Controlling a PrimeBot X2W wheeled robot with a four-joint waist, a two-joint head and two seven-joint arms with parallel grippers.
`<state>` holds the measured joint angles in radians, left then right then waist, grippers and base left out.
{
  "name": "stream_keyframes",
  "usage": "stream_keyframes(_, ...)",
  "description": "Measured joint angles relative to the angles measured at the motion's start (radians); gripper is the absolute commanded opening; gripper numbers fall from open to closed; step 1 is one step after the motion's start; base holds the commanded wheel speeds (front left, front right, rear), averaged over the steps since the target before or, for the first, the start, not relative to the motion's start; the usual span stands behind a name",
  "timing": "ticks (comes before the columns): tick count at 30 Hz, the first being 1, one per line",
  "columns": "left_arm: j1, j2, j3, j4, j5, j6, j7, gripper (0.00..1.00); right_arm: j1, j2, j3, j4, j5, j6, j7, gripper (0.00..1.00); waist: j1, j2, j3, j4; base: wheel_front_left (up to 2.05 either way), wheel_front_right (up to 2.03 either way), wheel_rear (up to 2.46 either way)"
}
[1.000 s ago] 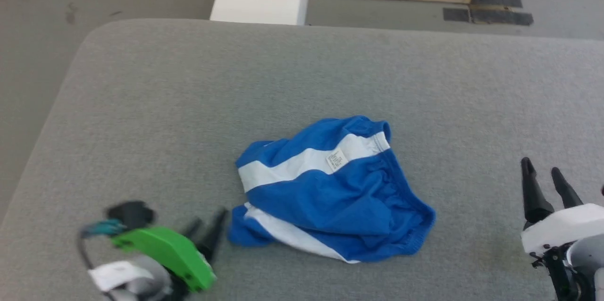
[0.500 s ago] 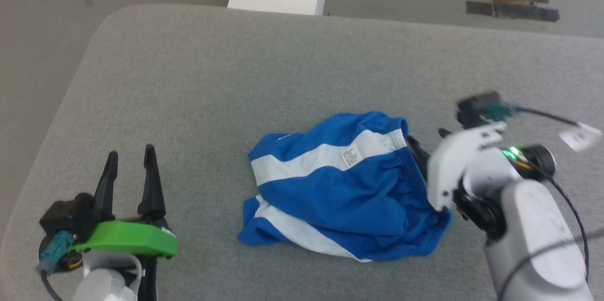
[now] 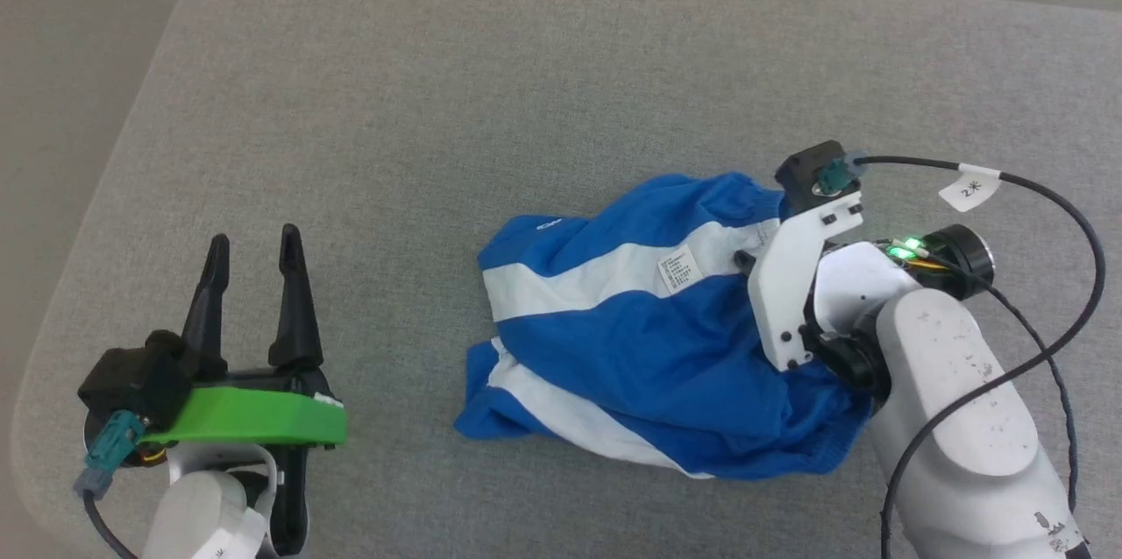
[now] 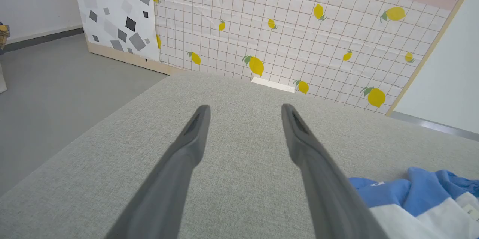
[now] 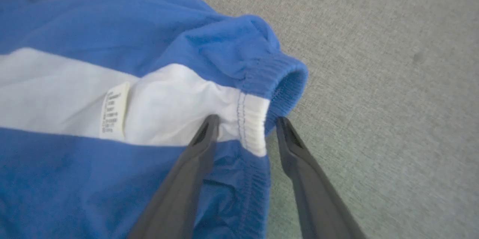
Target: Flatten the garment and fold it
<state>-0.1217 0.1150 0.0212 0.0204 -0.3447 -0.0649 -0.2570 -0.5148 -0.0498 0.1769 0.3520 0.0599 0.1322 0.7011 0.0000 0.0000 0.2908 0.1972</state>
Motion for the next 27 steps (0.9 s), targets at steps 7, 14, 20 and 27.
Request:
stream_keyframes(7, -0.004, -0.03, 0.025, 0.023, -0.002, -0.034, 0.0, 1.0, -0.005, 0.001, -0.015, -0.02, 0.063, 0.0, -0.072, 0.0, 0.0, 0.0, -0.012, -0.017, 0.0, 0.0, 0.0)
stream_keyframes(14, -0.035, -0.045, -0.046, 0.079, -0.05, -0.051, 0.001, 1.0, 0.099, 0.001, -0.215, -0.15, 0.131, 0.0, -0.146, 0.0, 0.0, 0.0, -0.044, -0.039, 0.0, 0.0, 0.0)
stream_keyframes(20, -0.053, -0.045, -0.101, 0.116, -0.07, -0.058, 0.02, 1.0, 0.27, 0.0, -0.434, -0.229, 0.17, 0.0, -0.155, 0.0, 0.0, 0.0, -0.064, -0.067, 0.0, 0.0, 0.0)
stream_keyframes(27, -0.049, -0.043, -0.109, 0.149, -0.08, -0.058, 0.037, 1.0, 0.373, -0.001, -0.511, -0.191, 0.212, 0.0, -0.168, 0.25, 0.0, 0.0, -0.075, -0.091, 0.0, 0.0, 0.0)
